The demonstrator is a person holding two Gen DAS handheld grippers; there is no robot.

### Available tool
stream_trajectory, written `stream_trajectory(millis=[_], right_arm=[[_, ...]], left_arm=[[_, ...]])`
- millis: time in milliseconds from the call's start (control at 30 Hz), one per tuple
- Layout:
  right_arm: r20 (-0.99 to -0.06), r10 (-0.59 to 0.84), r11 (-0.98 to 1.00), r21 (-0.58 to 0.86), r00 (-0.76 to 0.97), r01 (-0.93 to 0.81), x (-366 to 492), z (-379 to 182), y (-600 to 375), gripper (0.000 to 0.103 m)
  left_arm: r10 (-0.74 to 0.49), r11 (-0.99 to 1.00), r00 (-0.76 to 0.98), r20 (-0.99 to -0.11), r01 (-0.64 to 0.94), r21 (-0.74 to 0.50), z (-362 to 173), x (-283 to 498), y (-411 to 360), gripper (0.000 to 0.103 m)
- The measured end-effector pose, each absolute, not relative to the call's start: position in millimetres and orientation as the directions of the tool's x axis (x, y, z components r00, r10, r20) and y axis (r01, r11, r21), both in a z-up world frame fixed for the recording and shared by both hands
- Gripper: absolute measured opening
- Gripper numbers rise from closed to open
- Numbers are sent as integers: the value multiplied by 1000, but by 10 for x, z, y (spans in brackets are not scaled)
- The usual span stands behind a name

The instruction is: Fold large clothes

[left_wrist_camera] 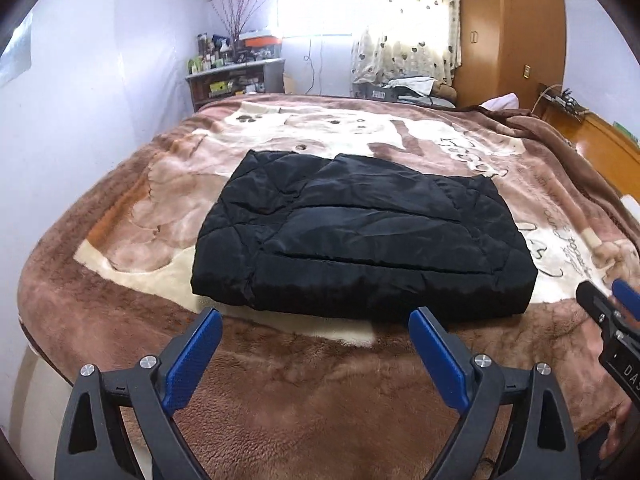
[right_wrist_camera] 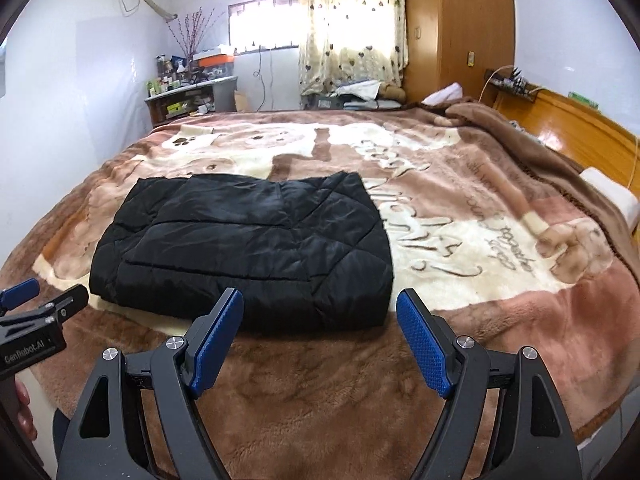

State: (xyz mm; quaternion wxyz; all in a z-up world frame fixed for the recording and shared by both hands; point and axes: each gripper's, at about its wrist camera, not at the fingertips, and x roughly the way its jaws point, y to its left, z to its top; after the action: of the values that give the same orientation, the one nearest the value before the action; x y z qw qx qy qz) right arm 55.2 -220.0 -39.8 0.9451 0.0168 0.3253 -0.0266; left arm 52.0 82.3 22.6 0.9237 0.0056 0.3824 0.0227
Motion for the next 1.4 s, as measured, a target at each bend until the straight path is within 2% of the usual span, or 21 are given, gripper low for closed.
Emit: stream_trajectory(millis=[367, 533, 700, 1167, 1400], right_arm=[[-598, -55, 996, 23, 800, 86, 393, -347, -2223, 79], [-597, -58, 995, 27, 800, 93, 361, -363, -2232, 79], [-599, -64, 994, 28, 798, 101, 342, -371, -2228, 79], [-605, -63, 995, 27, 794, 99, 337, -356, -2200, 79], [-605, -65, 995, 25, 793, 101, 343, -368, -2202, 79]], left_arm=[[37, 999, 731, -681, -37, 15, 295, 324, 732, 95], [-4, 998, 738, -675, -34, -44, 316, 298, 783, 95], [47, 999, 739, -672, -50, 16, 301, 298, 735, 95], [23, 999, 746, -665, -43, -13, 335, 261, 768, 95], [70, 998, 758, -649, -55, 44, 353, 240, 719, 95]])
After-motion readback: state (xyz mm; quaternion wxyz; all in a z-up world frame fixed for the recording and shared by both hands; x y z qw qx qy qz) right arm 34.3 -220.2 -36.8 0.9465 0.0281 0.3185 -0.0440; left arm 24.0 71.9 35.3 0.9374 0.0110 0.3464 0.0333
